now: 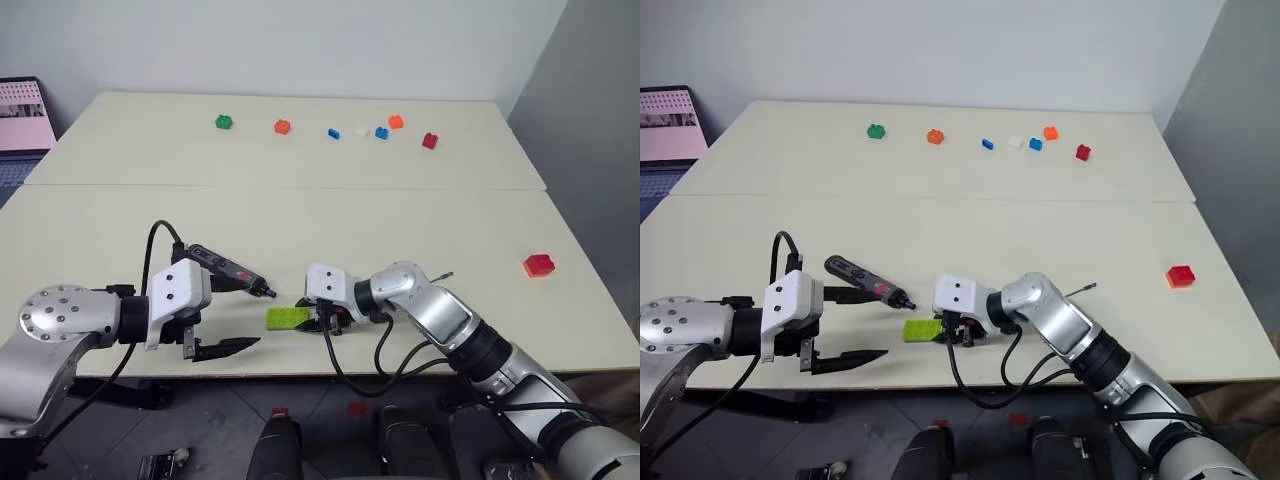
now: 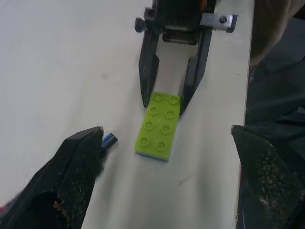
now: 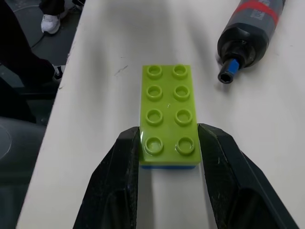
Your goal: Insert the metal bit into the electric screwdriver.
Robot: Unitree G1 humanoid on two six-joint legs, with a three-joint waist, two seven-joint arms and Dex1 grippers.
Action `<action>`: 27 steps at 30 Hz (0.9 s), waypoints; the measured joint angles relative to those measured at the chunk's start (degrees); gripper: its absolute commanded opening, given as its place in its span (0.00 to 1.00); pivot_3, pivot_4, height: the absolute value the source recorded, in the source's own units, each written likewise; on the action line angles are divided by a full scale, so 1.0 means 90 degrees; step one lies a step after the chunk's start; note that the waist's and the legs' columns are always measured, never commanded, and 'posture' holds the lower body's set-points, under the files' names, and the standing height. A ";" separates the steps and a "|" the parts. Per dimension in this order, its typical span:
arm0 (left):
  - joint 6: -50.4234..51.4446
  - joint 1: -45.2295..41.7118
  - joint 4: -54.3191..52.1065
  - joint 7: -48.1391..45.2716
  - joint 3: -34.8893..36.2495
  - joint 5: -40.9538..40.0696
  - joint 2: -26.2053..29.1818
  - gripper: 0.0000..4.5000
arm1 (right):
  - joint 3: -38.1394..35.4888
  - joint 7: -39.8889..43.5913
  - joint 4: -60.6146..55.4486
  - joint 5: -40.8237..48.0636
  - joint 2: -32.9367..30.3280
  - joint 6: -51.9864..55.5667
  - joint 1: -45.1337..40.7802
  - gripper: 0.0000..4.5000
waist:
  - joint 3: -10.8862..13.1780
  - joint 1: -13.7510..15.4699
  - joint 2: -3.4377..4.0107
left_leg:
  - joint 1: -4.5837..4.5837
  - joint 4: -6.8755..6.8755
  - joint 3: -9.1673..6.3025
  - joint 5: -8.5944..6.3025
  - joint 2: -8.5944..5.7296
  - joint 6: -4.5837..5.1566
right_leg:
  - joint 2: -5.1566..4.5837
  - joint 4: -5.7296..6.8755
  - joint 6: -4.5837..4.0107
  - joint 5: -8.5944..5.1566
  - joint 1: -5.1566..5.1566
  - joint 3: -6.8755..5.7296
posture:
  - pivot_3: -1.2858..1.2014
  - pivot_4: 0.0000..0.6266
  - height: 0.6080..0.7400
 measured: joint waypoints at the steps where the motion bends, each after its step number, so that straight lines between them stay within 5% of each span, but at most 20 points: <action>1: 0.0055 -0.0099 -0.0034 0.0070 -0.0004 -0.0079 -0.0070 1.00 | -0.0133 -0.0038 -0.0111 -0.0001 -0.0119 0.0040 0.0045 0.33 | 0.0000 0.0016 0.0000 | -0.0002 0.0001 0.0000 0.0000 -0.0001 -0.0001 | -0.0001 -0.0001 0.0000 0.0000 0.0000 0.0000 | 0.52 0.24 1.00; 16: 0.0121 -0.1483 -0.0067 0.0653 -0.1297 -0.0235 -0.1669 1.00 | -0.3810 -0.0937 -0.2410 0.0348 -0.2587 0.1685 0.2398 0.33 | -0.0002 0.0138 -0.0003 | -0.0006 0.0013 0.0000 0.0001 -0.0005 -0.0001 | -0.0001 -0.0005 0.0003 0.0000 0.0008 0.0003 | 0.52 0.24 1.00; 23: -0.0161 -0.1996 0.0432 0.0692 -0.1834 0.0045 -0.2336 1.00 | -0.5808 -0.1597 -0.2569 0.0417 -0.2721 0.2050 0.4049 0.33 | -0.0004 0.0121 -0.0004 | -0.0004 0.0017 0.0000 0.0002 -0.0008 0.0000 | -0.0002 -0.0006 0.0006 0.0002 0.0015 0.0005 | 0.52 0.24 1.00; 27: -0.0292 -0.2133 0.0608 0.0650 -0.1959 0.0141 -0.2439 1.00 | -0.6301 -0.1888 -0.2476 0.0511 -0.2597 0.2182 0.4426 0.33 | -0.0004 0.0055 -0.0004 | 0.0046 0.0016 0.0001 0.0001 -0.0007 0.0000 | -0.0002 -0.0007 0.0007 0.0002 0.0057 0.0008 | 0.52 0.24 1.00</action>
